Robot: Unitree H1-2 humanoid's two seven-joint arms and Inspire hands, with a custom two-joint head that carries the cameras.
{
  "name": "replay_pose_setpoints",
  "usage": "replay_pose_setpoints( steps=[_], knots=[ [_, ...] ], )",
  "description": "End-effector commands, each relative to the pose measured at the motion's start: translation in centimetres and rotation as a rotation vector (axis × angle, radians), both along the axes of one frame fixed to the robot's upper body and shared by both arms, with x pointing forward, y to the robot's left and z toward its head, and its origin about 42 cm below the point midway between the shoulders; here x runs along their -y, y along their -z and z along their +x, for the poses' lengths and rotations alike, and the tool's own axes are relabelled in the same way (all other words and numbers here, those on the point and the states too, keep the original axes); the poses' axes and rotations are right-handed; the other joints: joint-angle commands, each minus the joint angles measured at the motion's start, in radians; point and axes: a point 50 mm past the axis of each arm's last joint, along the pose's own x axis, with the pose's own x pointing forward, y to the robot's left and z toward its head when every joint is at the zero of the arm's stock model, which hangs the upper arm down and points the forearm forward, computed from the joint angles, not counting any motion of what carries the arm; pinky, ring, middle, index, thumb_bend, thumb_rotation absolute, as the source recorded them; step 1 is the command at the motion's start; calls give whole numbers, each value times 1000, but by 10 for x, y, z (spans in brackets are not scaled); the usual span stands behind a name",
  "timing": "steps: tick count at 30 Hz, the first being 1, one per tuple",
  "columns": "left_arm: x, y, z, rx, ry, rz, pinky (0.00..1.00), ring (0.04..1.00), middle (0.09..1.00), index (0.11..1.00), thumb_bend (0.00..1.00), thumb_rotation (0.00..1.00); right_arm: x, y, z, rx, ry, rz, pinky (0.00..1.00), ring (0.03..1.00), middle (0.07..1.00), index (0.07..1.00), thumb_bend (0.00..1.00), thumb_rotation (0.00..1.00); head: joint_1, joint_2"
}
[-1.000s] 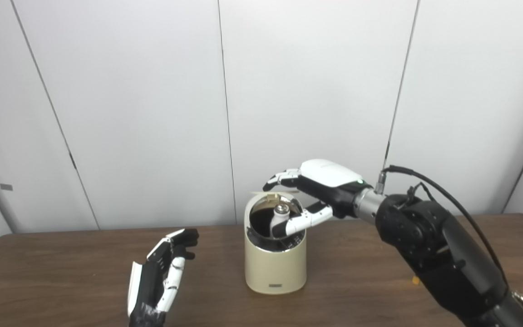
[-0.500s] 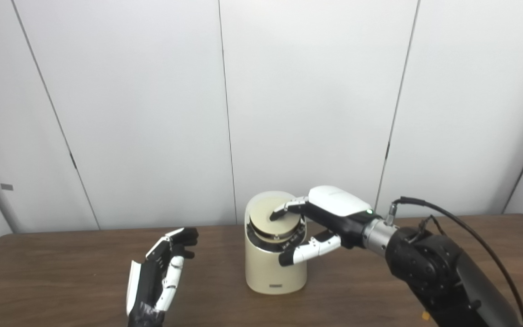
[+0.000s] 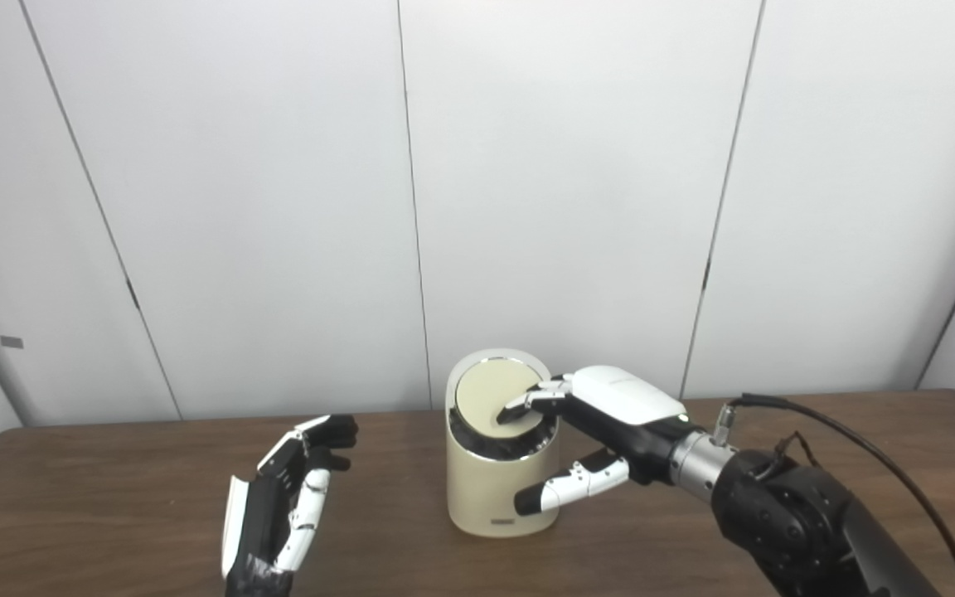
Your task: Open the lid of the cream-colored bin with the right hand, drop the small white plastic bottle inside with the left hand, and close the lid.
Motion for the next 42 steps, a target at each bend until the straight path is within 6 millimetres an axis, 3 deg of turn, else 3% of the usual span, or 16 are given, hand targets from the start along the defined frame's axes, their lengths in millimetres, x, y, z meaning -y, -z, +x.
replay_pose_setpoints(
  steps=[1,5,9,12,19,28,35,42],
  knots=[
    [2,-20,3,83,13,-8,599,694,706,701,385,782,-4,5,-1,28,-18,-67,939,892,798,791,984,875,-1,4],
    [1,-20,2,84,18,-6,600,697,708,703,392,776,-13,14,-1,113,-16,-269,918,884,801,788,996,866,-1,9],
    [0,-20,2,82,19,-5,597,697,707,702,382,774,-24,21,-3,172,-39,-424,942,886,805,789,1000,934,-4,12],
    [-1,-19,3,76,20,-5,600,697,707,701,387,767,-32,24,-4,179,-41,-474,993,910,825,803,1000,937,-5,10],
    [1,-19,3,77,18,-3,591,693,708,701,394,772,-39,33,6,138,-22,-567,996,930,844,819,1000,932,0,8],
    [1,-20,4,80,18,2,596,696,708,699,373,777,-34,28,3,150,-1,-466,959,899,821,799,1000,918,-5,2],
    [1,-18,5,72,18,-4,596,693,705,700,397,773,-27,0,-10,204,-4,-308,894,873,811,778,1000,875,-9,-4],
    [2,-18,6,70,21,-10,597,691,706,700,402,773,-15,-28,-22,220,25,-204,947,911,859,833,1000,844,-8,-9]
  ],
)
